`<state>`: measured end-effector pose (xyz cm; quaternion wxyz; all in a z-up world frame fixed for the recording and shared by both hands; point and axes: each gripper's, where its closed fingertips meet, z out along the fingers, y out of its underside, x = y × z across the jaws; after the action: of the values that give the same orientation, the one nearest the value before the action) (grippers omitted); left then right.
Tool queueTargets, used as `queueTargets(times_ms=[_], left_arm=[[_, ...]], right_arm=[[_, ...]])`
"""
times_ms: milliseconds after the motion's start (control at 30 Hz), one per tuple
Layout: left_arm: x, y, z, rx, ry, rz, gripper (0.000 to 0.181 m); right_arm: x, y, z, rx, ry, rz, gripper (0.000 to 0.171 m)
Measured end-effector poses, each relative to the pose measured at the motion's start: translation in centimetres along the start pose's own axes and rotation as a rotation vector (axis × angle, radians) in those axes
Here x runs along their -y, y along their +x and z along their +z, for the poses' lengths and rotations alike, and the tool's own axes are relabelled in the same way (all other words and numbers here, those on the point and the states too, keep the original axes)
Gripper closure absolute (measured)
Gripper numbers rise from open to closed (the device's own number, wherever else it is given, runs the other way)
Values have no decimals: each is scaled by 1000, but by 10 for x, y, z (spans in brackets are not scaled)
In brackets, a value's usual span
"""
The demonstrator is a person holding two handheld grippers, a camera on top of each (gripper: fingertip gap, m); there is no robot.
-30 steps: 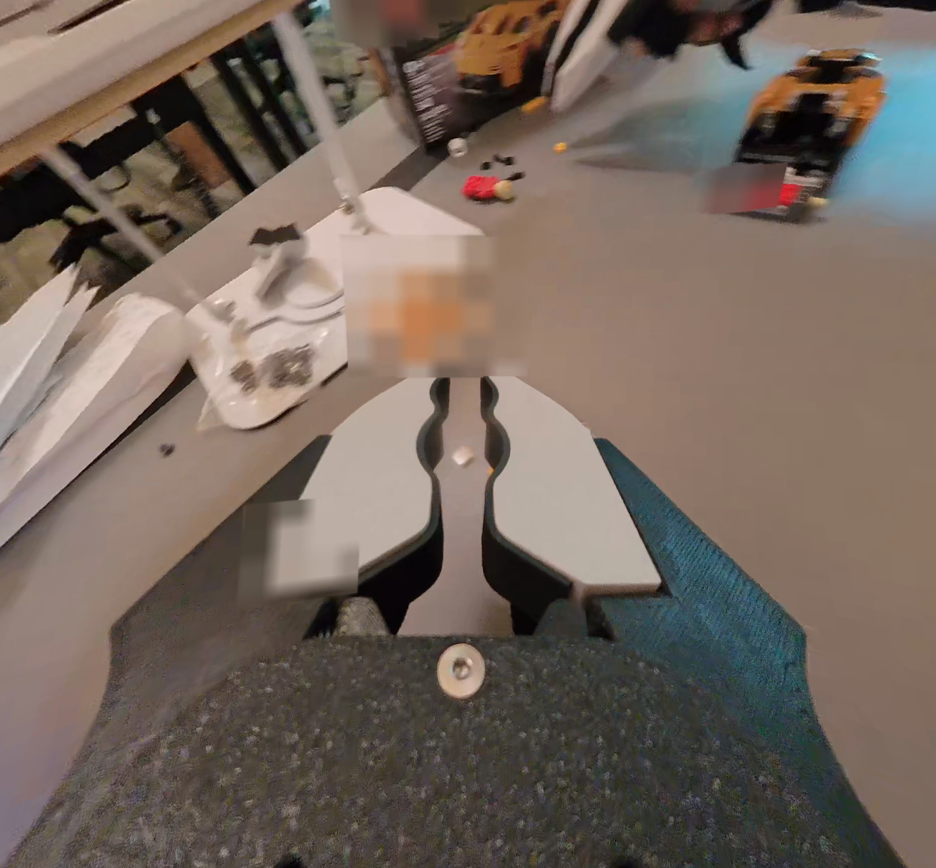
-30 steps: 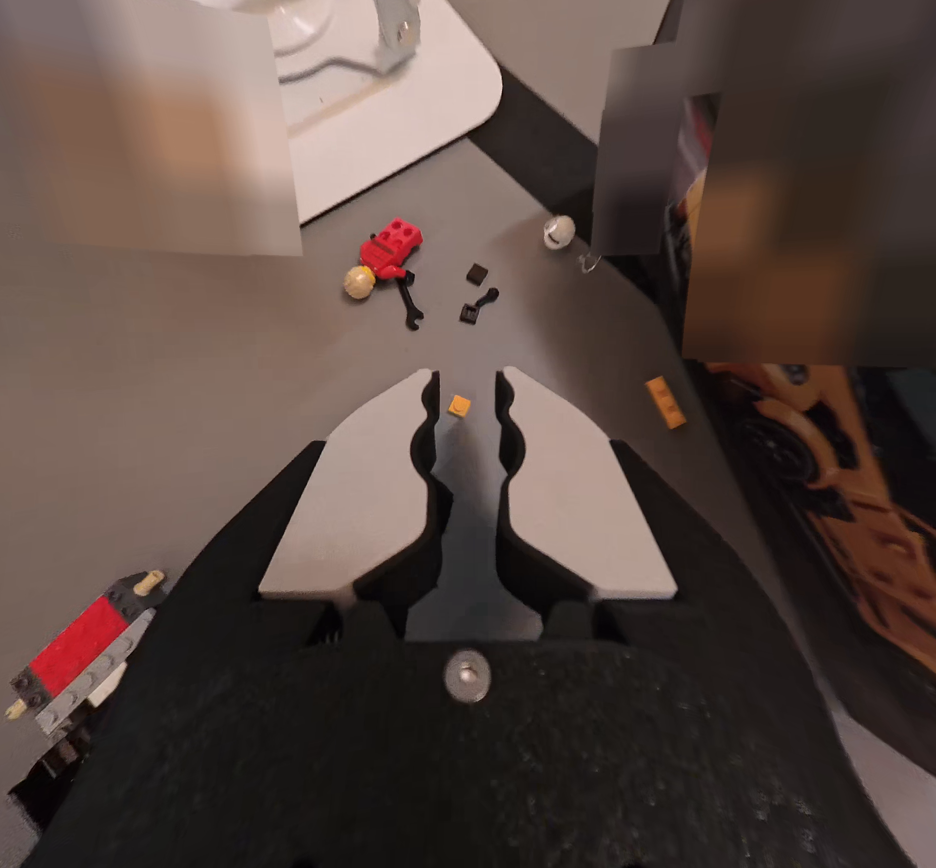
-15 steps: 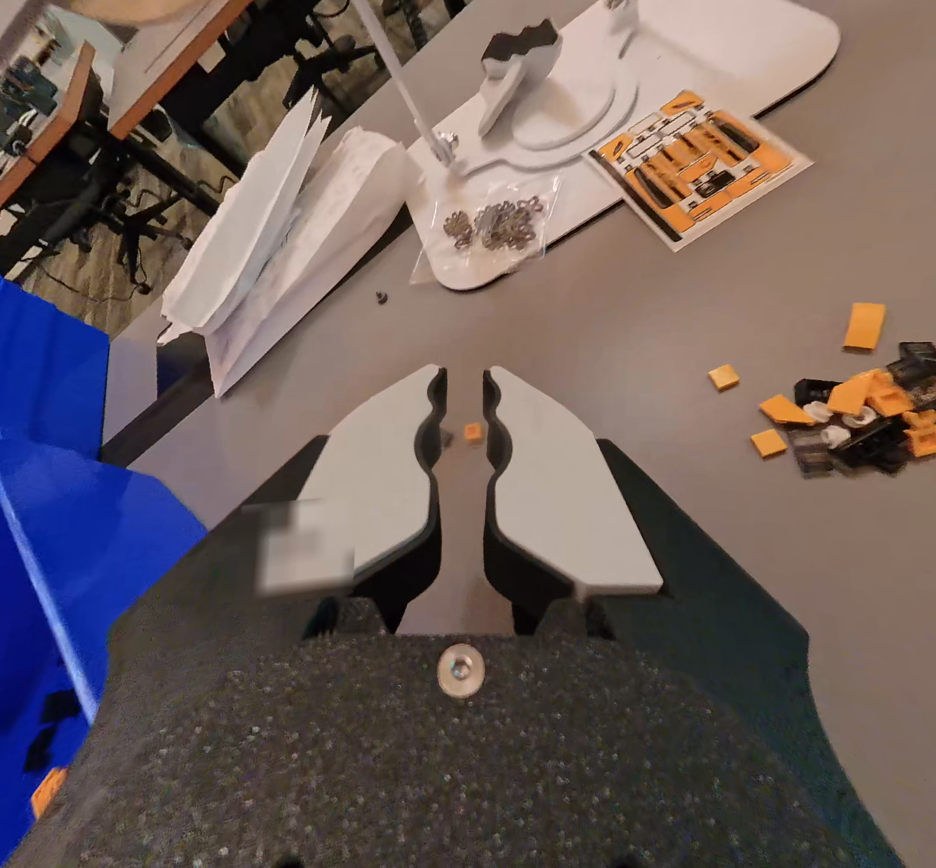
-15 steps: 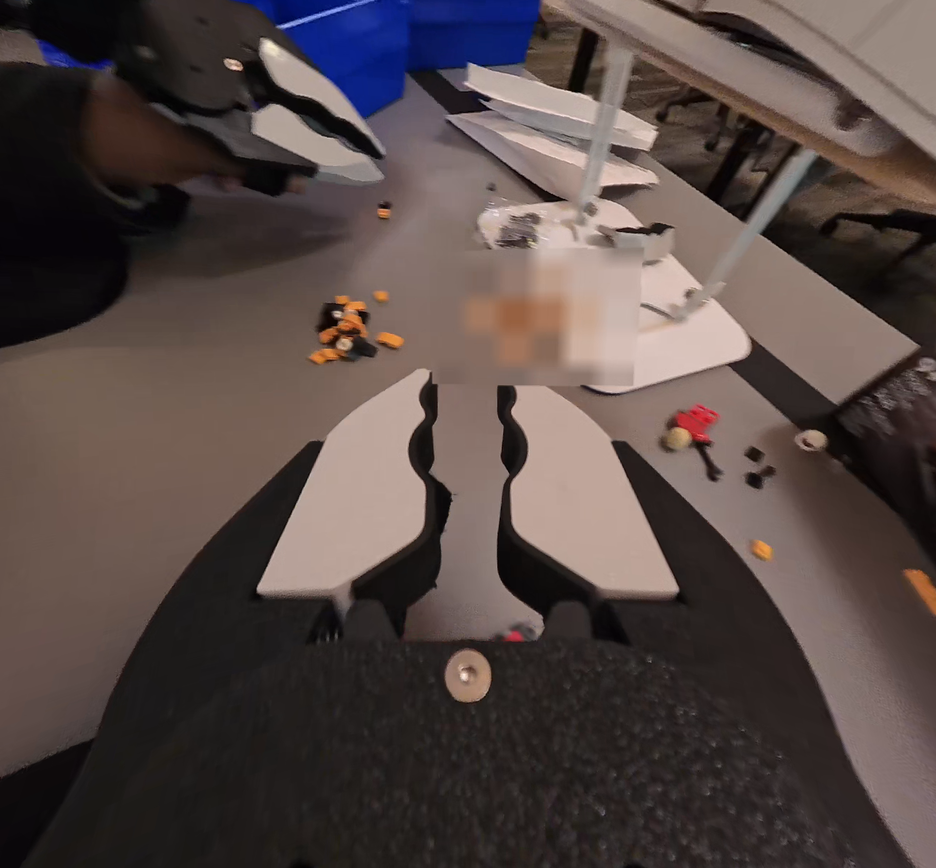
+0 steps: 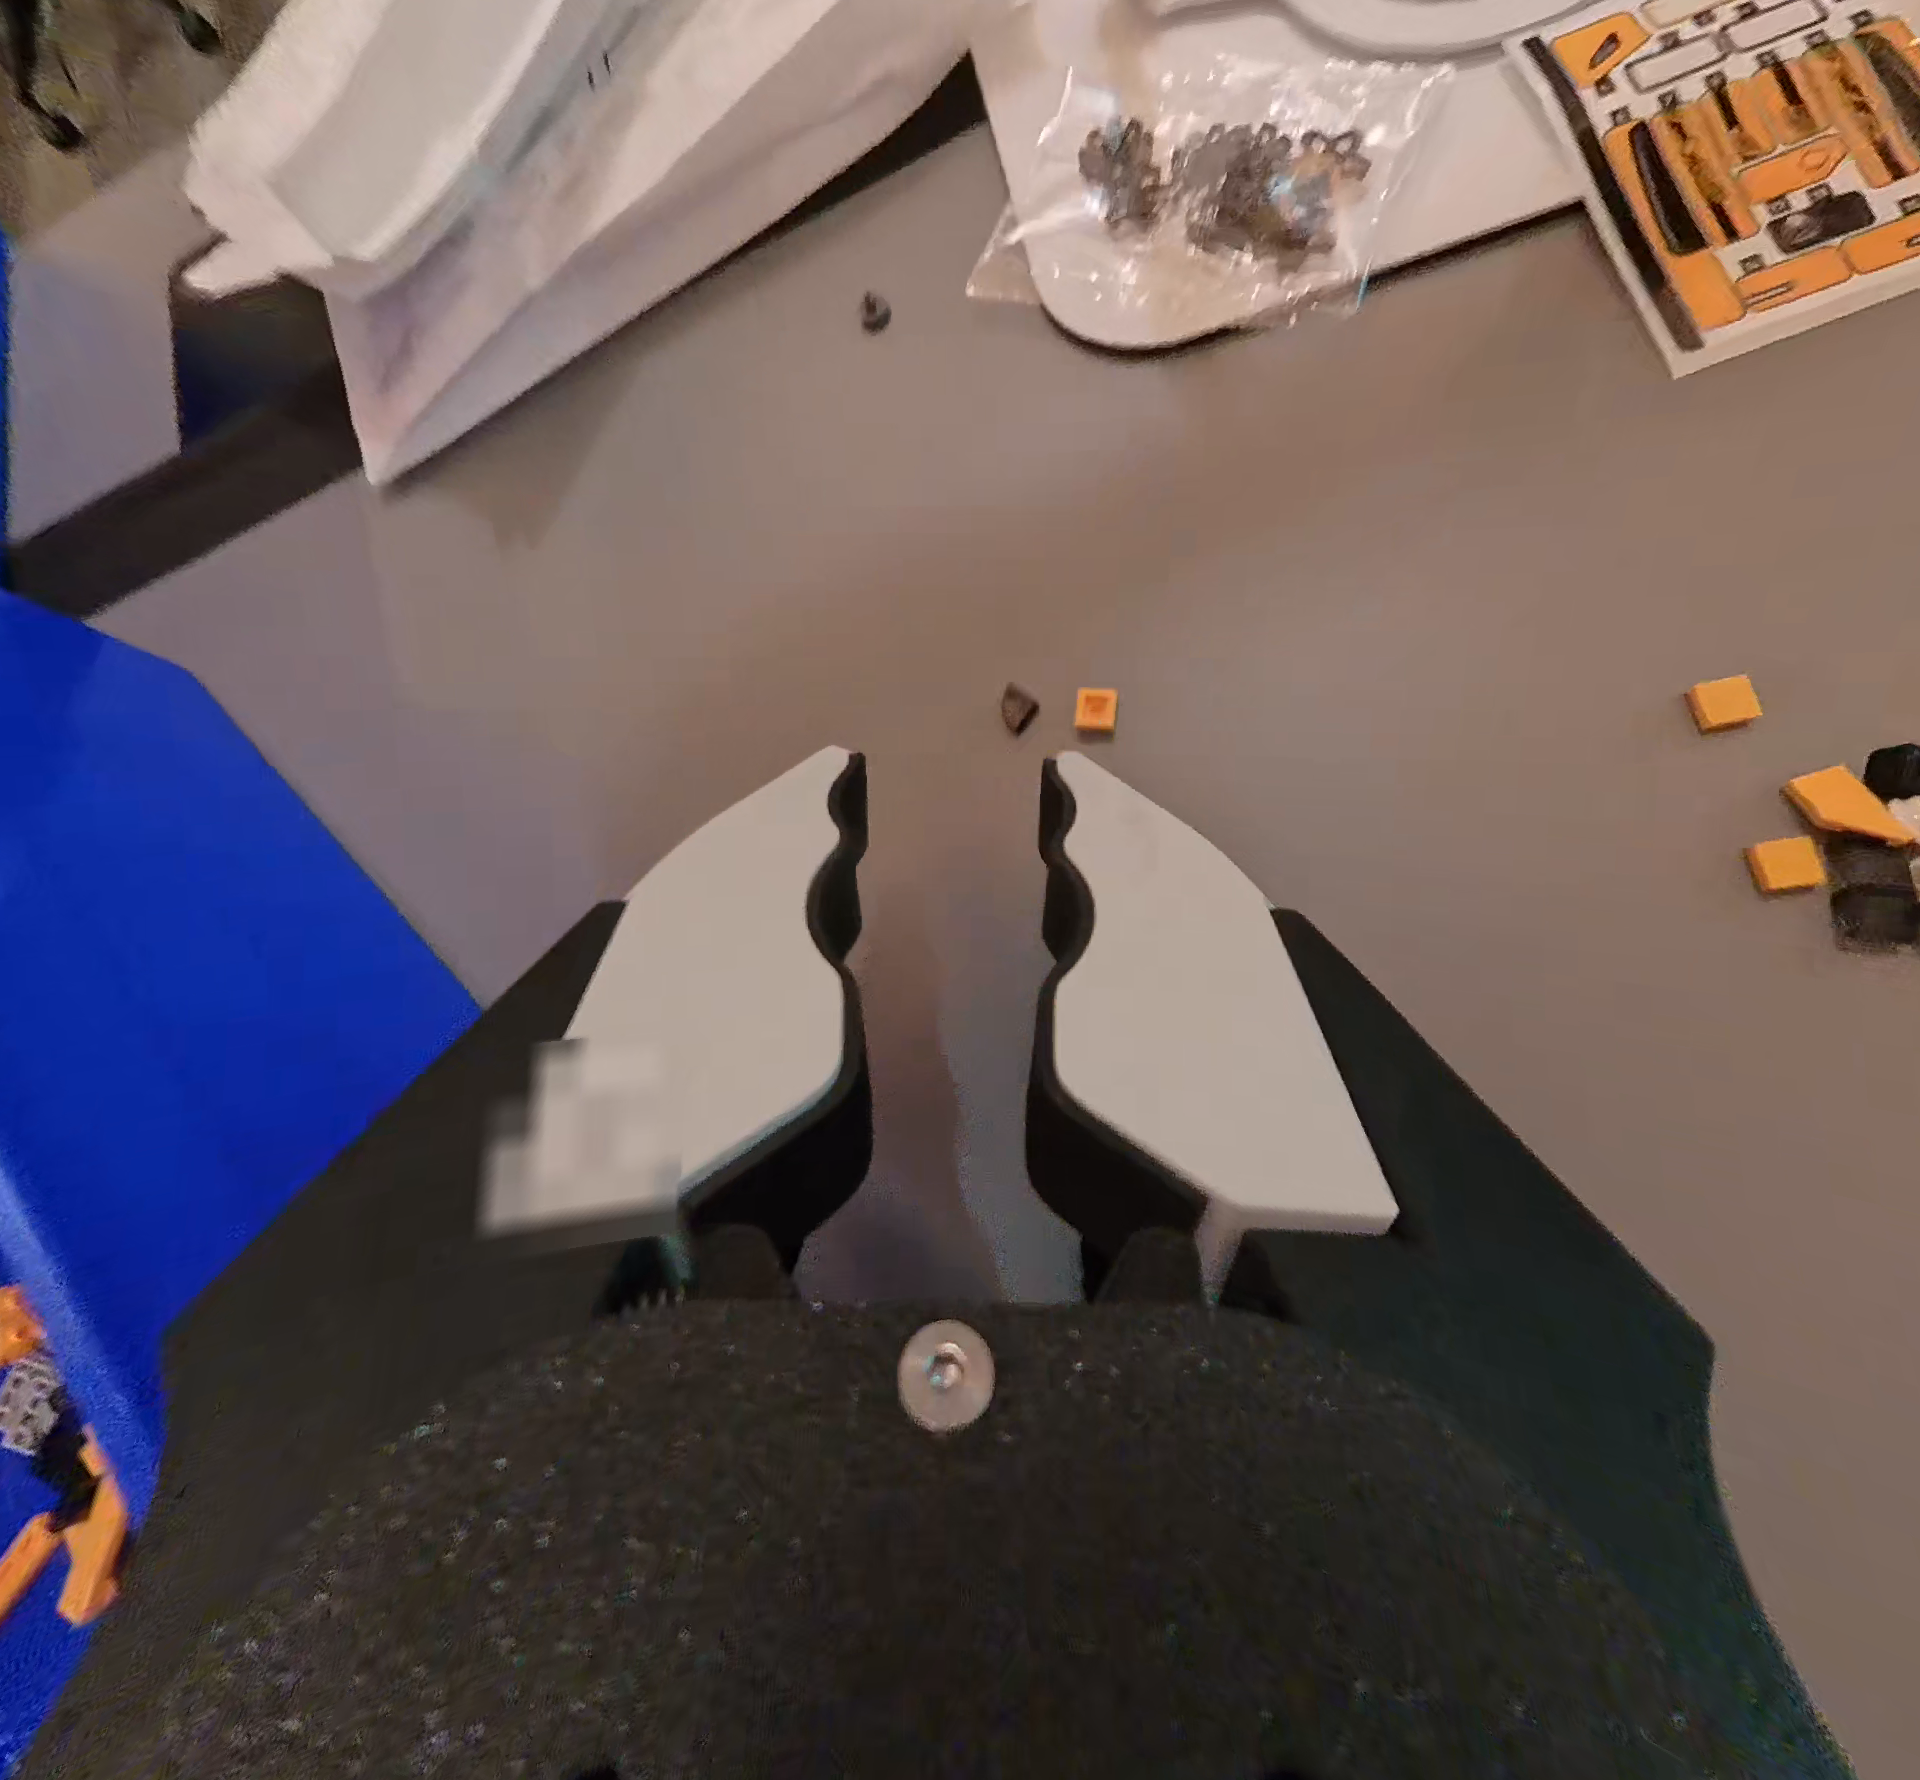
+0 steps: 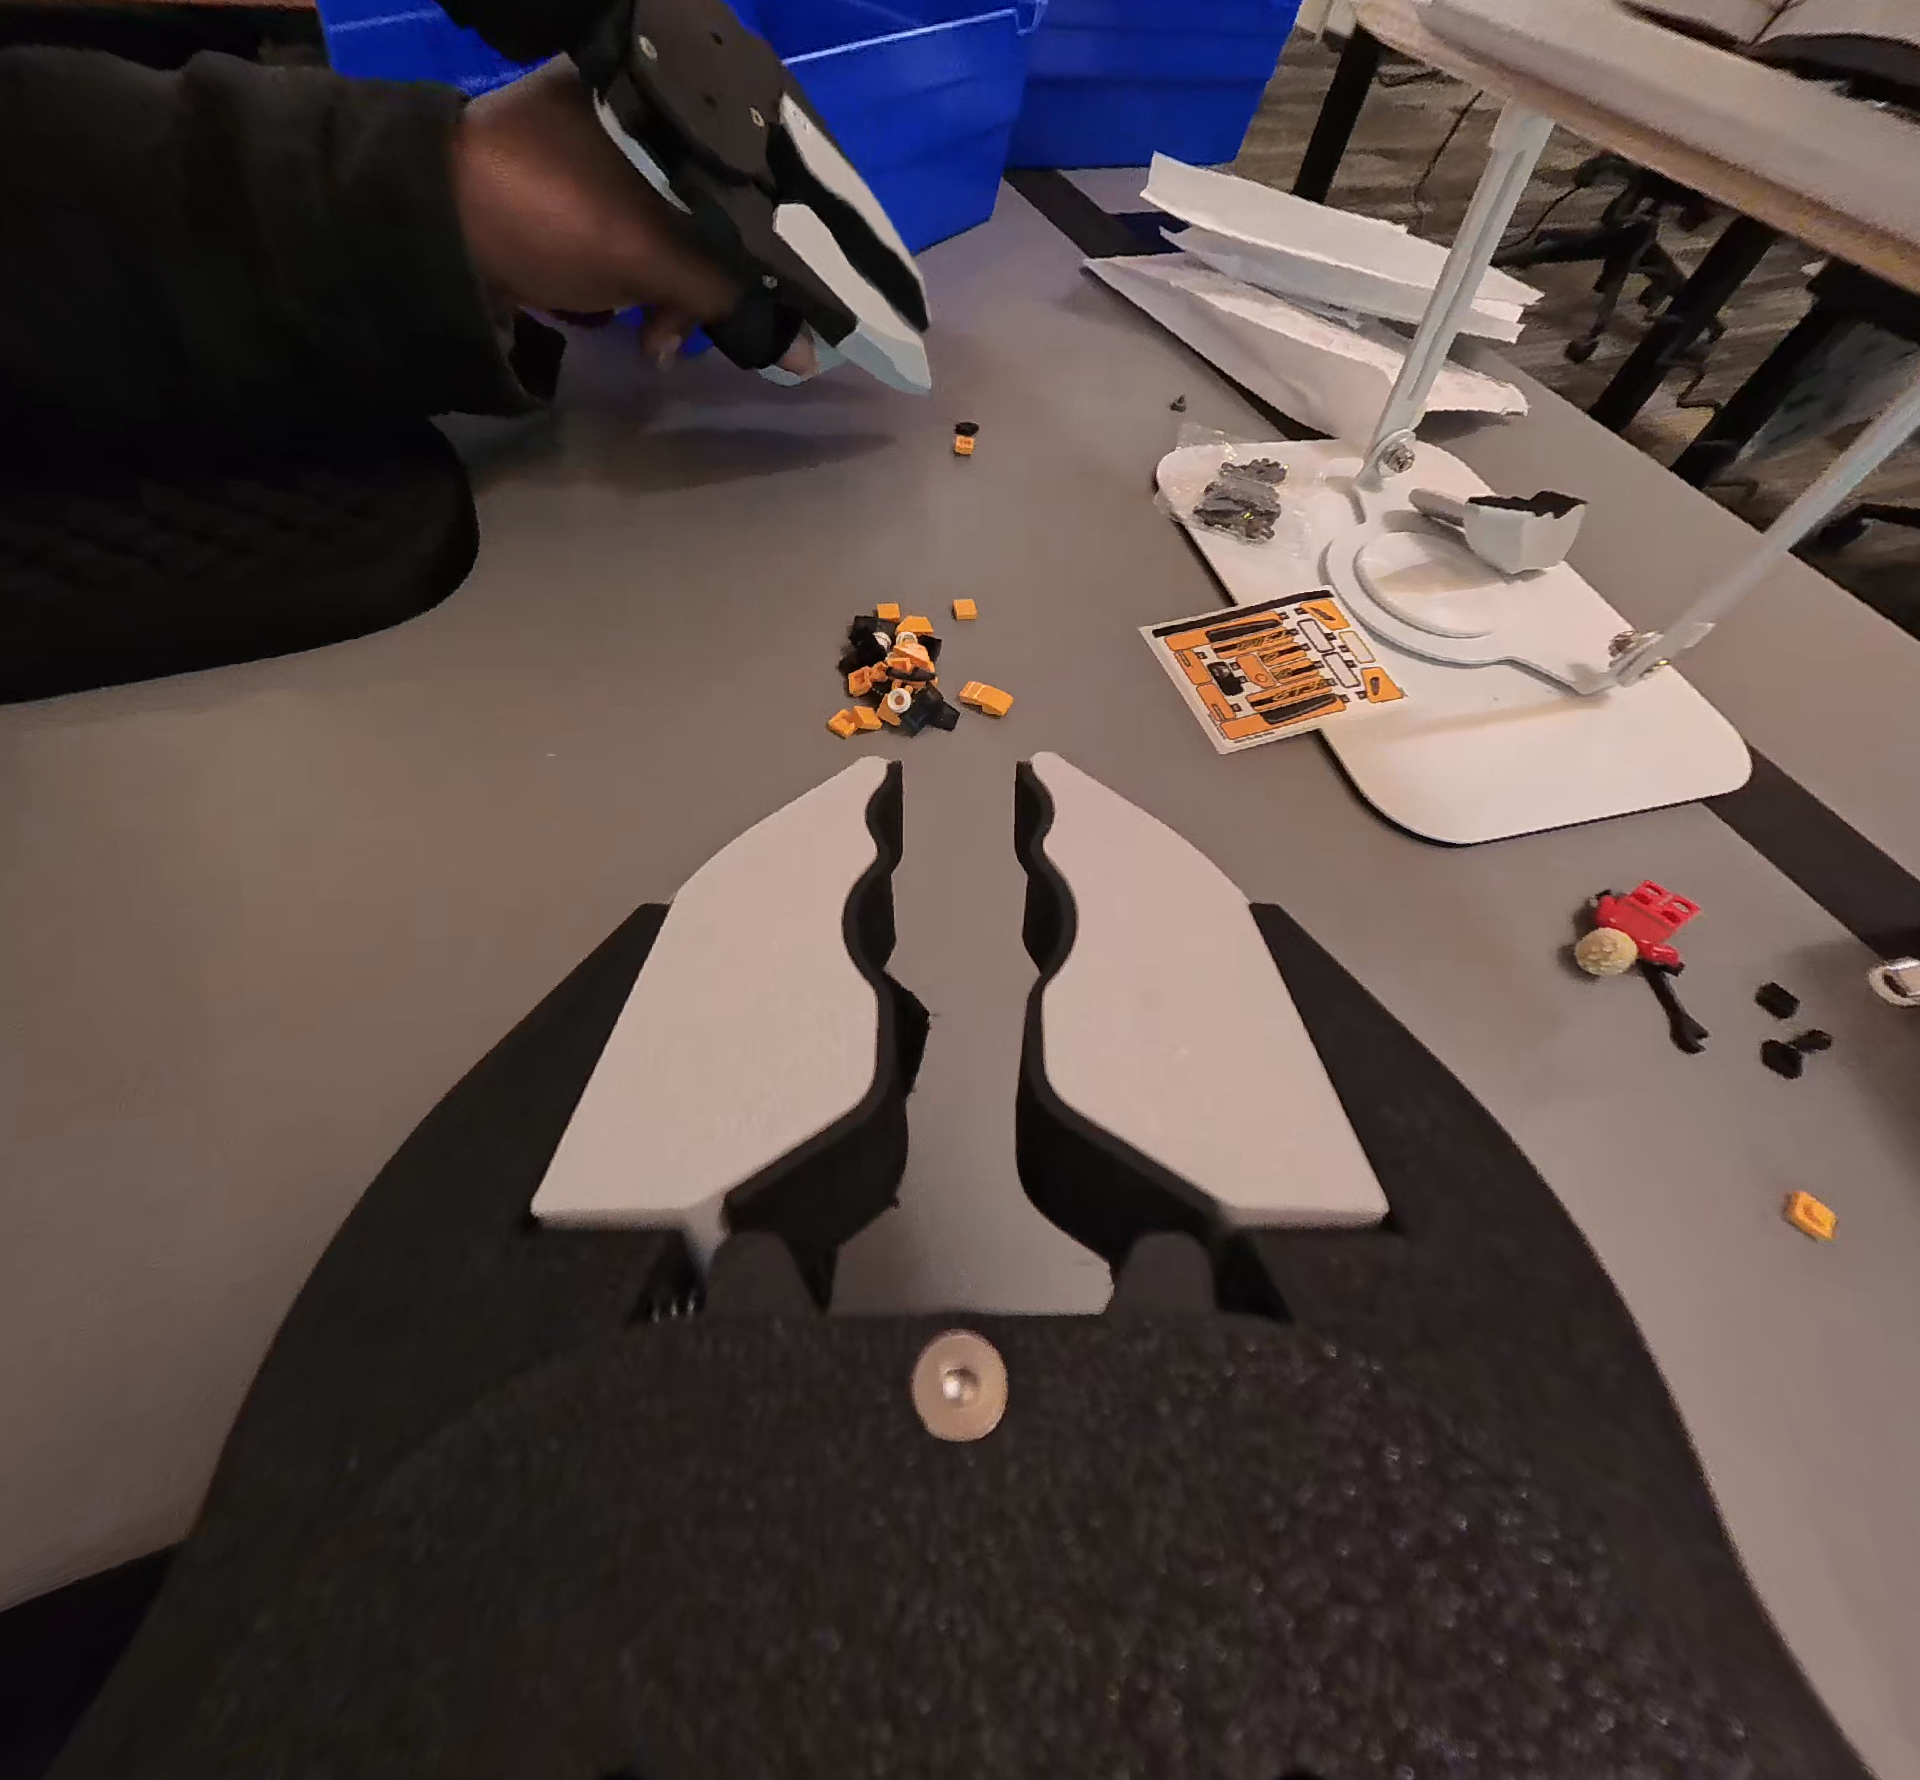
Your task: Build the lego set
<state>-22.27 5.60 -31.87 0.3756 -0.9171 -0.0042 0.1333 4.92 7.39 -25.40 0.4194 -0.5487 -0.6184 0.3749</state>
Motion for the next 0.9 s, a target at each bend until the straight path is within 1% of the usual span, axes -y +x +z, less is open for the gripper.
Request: queueTargets(times_ms=[67, 167, 267, 433, 567, 633, 700, 767, 800, 867, 900], left_arm=[[-2, 5, 2, -41, -14, 2, 150], [-4, 27, 9, -135, -42, -24, 148], [-4, 29, 19, -125, -59, -1, 150], [0, 28, 26, -151, -69, -40, 159], [1, 33, 27, -178, -77, -39, 174], [1, 33, 27, -171, -81, -24, 173], [1, 39, 24, -199, -73, -7, 174], [11, 57, 11, -297, -2, -5, 174], [20, 72, 0, -384, 50, -8, 174], [42, 112, -34, -643, 164, -59, 174], [53, 133, -54, -798, 210, -122, 174]], right_arm=[[3, 1, -3, -1, 12, 4, 152], [6, 1, -6, -3, 21, 5, 153], [7, 0, -7, -4, 26, 2, 153], [6, -1, -6, -1, 21, 4, 153], [2, -2, -4, 7, 12, 15, 153], [0, -3, -2, 9, 7, 15, 153], [-1, -3, -1, 5, 6, 6, 154], [0, -4, -1, -8, 13, -24, 154], [1, -4, -1, -18, 20, -47, 154], [4, -5, 0, -45, 41, -99, 154], [7, -6, 0, -62, 55, -128, 154]])
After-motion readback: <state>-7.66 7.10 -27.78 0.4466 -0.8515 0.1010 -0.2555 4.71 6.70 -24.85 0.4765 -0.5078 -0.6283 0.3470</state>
